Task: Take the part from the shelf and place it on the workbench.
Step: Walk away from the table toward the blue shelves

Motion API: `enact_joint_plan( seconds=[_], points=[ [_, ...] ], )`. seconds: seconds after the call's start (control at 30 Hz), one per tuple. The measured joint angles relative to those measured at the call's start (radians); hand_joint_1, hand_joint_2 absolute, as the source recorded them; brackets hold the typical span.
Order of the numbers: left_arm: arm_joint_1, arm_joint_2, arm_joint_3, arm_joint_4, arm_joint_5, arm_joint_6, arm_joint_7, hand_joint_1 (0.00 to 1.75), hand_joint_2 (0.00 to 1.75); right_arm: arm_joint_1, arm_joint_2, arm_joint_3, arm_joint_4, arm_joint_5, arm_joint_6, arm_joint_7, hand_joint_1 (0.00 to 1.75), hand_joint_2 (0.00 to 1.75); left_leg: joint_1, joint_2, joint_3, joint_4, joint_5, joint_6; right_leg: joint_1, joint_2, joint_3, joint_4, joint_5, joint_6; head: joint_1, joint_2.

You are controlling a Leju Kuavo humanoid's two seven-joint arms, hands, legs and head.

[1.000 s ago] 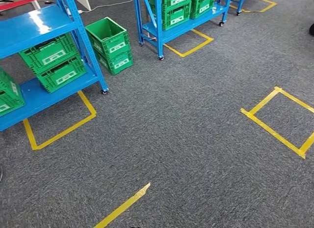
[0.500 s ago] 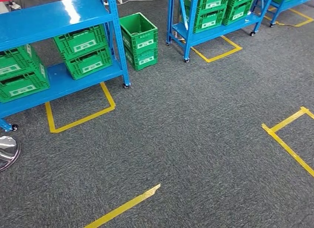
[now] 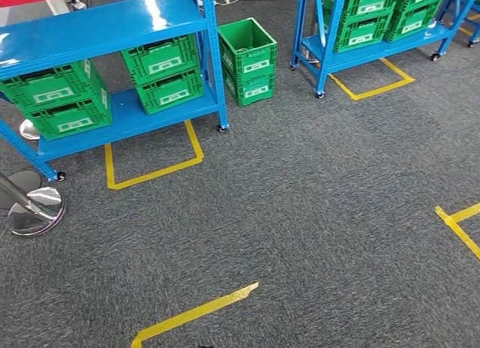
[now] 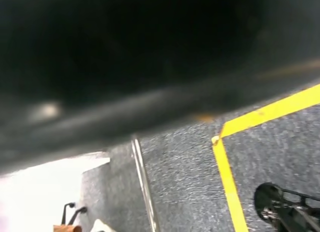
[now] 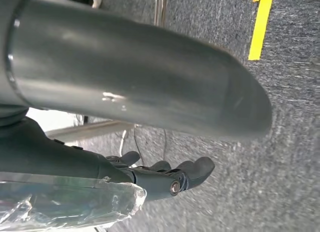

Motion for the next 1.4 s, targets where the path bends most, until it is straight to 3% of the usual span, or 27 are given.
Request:
enact_joint_plan(
  seconds=[0.03, 0.1, 0.17, 0.2, 0.23, 0.3, 0.33, 0.4, 0.43, 0.47, 0.5, 0.53, 0.6, 0.63, 0.7, 0.77, 0.83, 0.9, 0.93, 0.97, 1.0, 1.07, 1.13, 1.2, 1.27, 1.33, 1.4],
  points=[
    [0.002, 0.000, 0.000, 0.000, 0.000, 0.000, 0.000, 0.00, 0.00, 0.000, 0.000, 0.004, 0.000, 0.000, 0.000, -0.001, 0.00, 0.00, 0.000, 0.005, 0.024, -0.048, 0.035, 0.003, 0.000, -0.009, 0.004, 0.000, -0.003, 0.001, 0.000, 0.000],
    [0.001, 0.000, 0.001, -0.002, 0.000, 0.000, 0.001, 0.00, 0.00, 0.000, 0.000, 0.010, 0.000, 0.000, -0.001, -0.003, 0.00, 0.00, -0.007, 0.043, 0.095, -0.185, 0.099, 0.015, 0.004, -0.026, 0.013, 0.001, -0.010, 0.007, 0.000, 0.000],
    [-0.003, 0.000, 0.001, -0.003, 0.001, 0.000, 0.001, 0.00, 0.00, -0.001, 0.000, 0.017, 0.001, 0.000, -0.002, -0.004, 0.00, 0.00, -0.017, 0.076, 0.131, -0.261, 0.114, 0.028, 0.009, -0.044, 0.018, 0.002, -0.016, 0.016, 0.000, 0.000],
    [-0.004, 0.000, 0.001, -0.004, 0.001, 0.000, 0.001, 0.00, 0.00, -0.001, 0.000, 0.020, 0.002, 0.000, -0.003, -0.004, 0.00, 0.00, -0.020, 0.076, 0.132, -0.268, 0.109, 0.032, 0.012, -0.053, 0.020, 0.001, -0.018, 0.020, 0.000, 0.000],
    [-0.003, 0.000, 0.001, -0.004, 0.001, 0.000, 0.001, 0.00, 0.00, -0.002, 0.000, 0.023, 0.002, 0.000, -0.003, -0.004, 0.00, 0.00, -0.018, 0.066, 0.131, -0.271, 0.109, 0.037, 0.012, -0.061, 0.022, -0.001, -0.020, 0.025, 0.000, 0.000],
    [0.001, -0.002, 0.001, -0.005, 0.002, 0.000, 0.001, 0.00, 0.00, -0.003, -0.001, 0.028, 0.002, 0.000, -0.005, -0.004, 0.00, 0.00, -0.012, 0.048, 0.134, -0.280, 0.114, 0.046, 0.010, -0.039, 0.016, 0.016, -0.037, 0.036, 0.002, 0.000],
    [0.000, -0.003, 0.001, -0.006, 0.002, 0.000, 0.001, 0.00, 0.00, -0.003, -0.001, 0.030, 0.002, 0.000, -0.006, -0.004, 0.00, 0.00, -0.009, 0.038, 0.136, -0.284, 0.116, 0.051, 0.009, -0.015, 0.000, 0.052, -0.060, 0.041, 0.004, 0.000],
    [-0.002, -0.004, 0.001, -0.006, 0.002, 0.000, 0.001, 0.00, 0.00, 0.000, -0.002, 0.031, 0.003, 0.000, -0.008, -0.005, 0.00, 0.00, -0.006, 0.019, 0.135, -0.284, 0.116, 0.058, 0.006, 0.025, -0.063, 0.182, -0.124, 0.046, 0.008, 0.000],
    [-0.003, -0.005, 0.001, -0.007, 0.002, 0.000, 0.001, 0.00, 0.00, 0.001, -0.003, 0.031, 0.003, 0.000, -0.008, -0.005, 0.00, 0.00, -0.006, 0.008, 0.135, -0.284, 0.116, 0.059, 0.005, 0.031, -0.097, 0.247, -0.147, 0.048, 0.009, 0.000],
    [-0.002, -0.006, 0.001, -0.007, 0.002, 0.000, 0.001, 0.00, 0.00, 0.003, -0.003, 0.031, 0.004, 0.000, -0.008, -0.005, 0.00, 0.00, -0.006, -0.003, 0.136, -0.284, 0.116, 0.060, 0.005, 0.033, -0.120, 0.286, -0.152, 0.049, 0.009, 0.000],
    [-0.001, -0.007, 0.002, -0.008, 0.002, 0.000, 0.001, 0.00, 0.00, 0.003, -0.004, 0.032, 0.004, 0.000, -0.009, -0.005, 0.00, 0.00, -0.006, -0.015, 0.137, -0.284, 0.115, 0.059, 0.005, 0.034, -0.125, 0.284, -0.136, 0.050, 0.009, 0.000],
    [0.000, -0.009, 0.002, -0.008, 0.002, 0.000, 0.001, 0.00, 0.00, 0.003, -0.004, 0.032, 0.004, 0.000, -0.009, -0.005, 0.00, 0.00, -0.006, -0.026, 0.140, -0.283, 0.115, 0.058, 0.004, 0.037, -0.110, 0.244, -0.101, 0.049, 0.009, 0.000],
    [0.000, -0.011, 0.002, -0.009, 0.003, 0.000, 0.001, 0.00, 0.00, 0.003, -0.005, 0.033, 0.005, 0.000, -0.010, -0.004, 0.00, 0.00, -0.007, -0.048, 0.143, -0.281, 0.112, 0.051, 0.000, 0.069, -0.052, 0.106, -0.024, 0.047, 0.010, 0.000],
    [-0.001, -0.012, 0.002, -0.009, 0.003, 0.000, 0.001, 0.00, 0.00, 0.003, -0.005, 0.033, 0.005, 0.000, -0.011, -0.004, 0.00, 0.00, -0.008, -0.058, 0.142, -0.278, 0.110, 0.046, -0.003, 0.089, -0.026, 0.051, -0.005, 0.045, 0.010, 0.000],
    [-0.002, -0.012, 0.002, -0.011, 0.003, 0.000, 0.001, 0.00, 0.00, 0.002, -0.006, 0.035, 0.006, 0.000, -0.012, -0.005, 0.00, 0.00, -0.008, -0.076, 0.134, -0.274, 0.113, 0.034, -0.005, 0.111, -0.007, 0.010, -0.001, 0.038, 0.010, 0.000],
    [0.001, -0.011, 0.002, -0.013, 0.003, 0.000, 0.001, 0.00, 0.00, 0.002, -0.006, 0.038, 0.007, 0.000, -0.014, -0.005, 0.00, 0.00, -0.004, -0.085, 0.128, -0.272, 0.113, 0.023, -0.004, 0.094, -0.004, 0.007, 0.000, 0.028, 0.010, 0.000],
    [0.002, -0.012, 0.003, -0.015, 0.003, 0.000, 0.001, 0.00, 0.00, 0.002, -0.006, 0.040, 0.007, 0.000, -0.016, -0.006, 0.00, 0.00, -0.004, -0.056, 0.108, -0.230, 0.085, 0.013, -0.006, 0.073, 0.001, 0.002, 0.002, 0.016, 0.003, 0.000],
    [-0.001, -0.014, 0.003, -0.016, 0.003, 0.000, 0.001, 0.00, 0.00, 0.003, -0.007, 0.041, 0.008, 0.000, -0.017, -0.007, 0.00, 0.00, -0.002, -0.014, 0.051, -0.111, 0.025, 0.005, -0.004, 0.047, 0.004, 0.000, -0.001, 0.007, -0.004, 0.000],
    [-0.002, -0.015, 0.003, -0.016, 0.003, 0.000, 0.001, 0.00, 0.00, 0.004, -0.007, 0.041, 0.008, 0.000, -0.016, -0.007, 0.00, 0.00, 0.000, -0.006, 0.017, -0.044, -0.001, 0.001, -0.003, 0.034, 0.004, 0.000, -0.002, 0.005, -0.004, 0.000],
    [-0.002, -0.015, 0.004, -0.016, 0.003, 0.000, 0.001, 0.00, 0.00, 0.005, -0.007, 0.041, 0.009, 0.000, -0.017, -0.007, 0.00, 0.00, 0.001, -0.002, -0.007, 0.002, -0.012, 0.000, -0.002, 0.021, 0.006, 0.001, -0.004, 0.004, -0.004, 0.000],
    [0.000, -0.015, 0.004, -0.016, 0.003, 0.000, 0.001, 0.00, 0.00, 0.004, -0.008, 0.041, 0.009, 0.000, -0.017, -0.007, 0.00, 0.00, 0.002, 0.000, -0.013, 0.013, -0.003, -0.001, -0.001, 0.010, 0.008, 0.001, -0.006, 0.004, -0.004, 0.000],
    [0.003, -0.015, 0.006, -0.016, 0.003, 0.000, 0.001, 0.00, 0.00, 0.002, -0.008, 0.041, 0.009, 0.000, -0.017, -0.007, 0.00, 0.00, 0.001, 0.009, 0.033, -0.077, 0.062, 0.005, 0.000, -0.009, 0.016, 0.001, -0.012, 0.006, -0.004, 0.000],
    [0.002, -0.014, 0.008, -0.017, 0.003, 0.000, 0.001, 0.00, 0.00, 0.001, -0.008, 0.041, 0.010, 0.000, -0.017, -0.008, 0.00, 0.00, -0.007, 0.044, 0.101, -0.208, 0.111, 0.018, 0.003, -0.026, 0.023, 0.001, -0.019, 0.011, -0.004, 0.000],
    [-0.002, -0.013, 0.008, -0.018, 0.003, 0.001, 0.001, 0.00, 0.00, 0.000, -0.008, 0.042, 0.011, 0.000, -0.018, -0.009, 0.00, 0.00, -0.016, 0.066, 0.126, -0.262, 0.114, 0.029, 0.007, -0.043, 0.025, 0.000, -0.025, 0.021, -0.003, 0.000],
    [-0.001, -0.013, 0.009, -0.019, 0.003, 0.001, 0.001, 0.00, 0.00, -0.002, -0.008, 0.044, 0.012, 0.000, -0.018, -0.010, 0.00, 0.00, -0.015, 0.051, 0.126, -0.270, 0.114, 0.038, 0.008, -0.057, 0.030, -0.003, -0.029, 0.032, -0.003, 0.000],
    [0.003, -0.015, 0.011, -0.020, 0.003, 0.001, 0.002, 0.00, 0.00, -0.004, -0.008, 0.047, 0.012, 0.000, -0.018, -0.011, 0.00, 0.00, -0.009, 0.036, 0.131, -0.280, 0.119, 0.048, 0.006, -0.030, 0.021, 0.023, -0.051, 0.043, 0.001, 0.000],
    [0.001, -0.016, 0.011, -0.021, 0.003, 0.001, 0.003, 0.00, 0.00, -0.004, -0.008, 0.047, 0.012, 0.000, -0.018, -0.012, 0.00, 0.00, -0.006, 0.022, 0.133, -0.284, 0.120, 0.056, 0.004, 0.014, -0.028, 0.123, -0.103, 0.050, 0.007, 0.000]
  ],
)
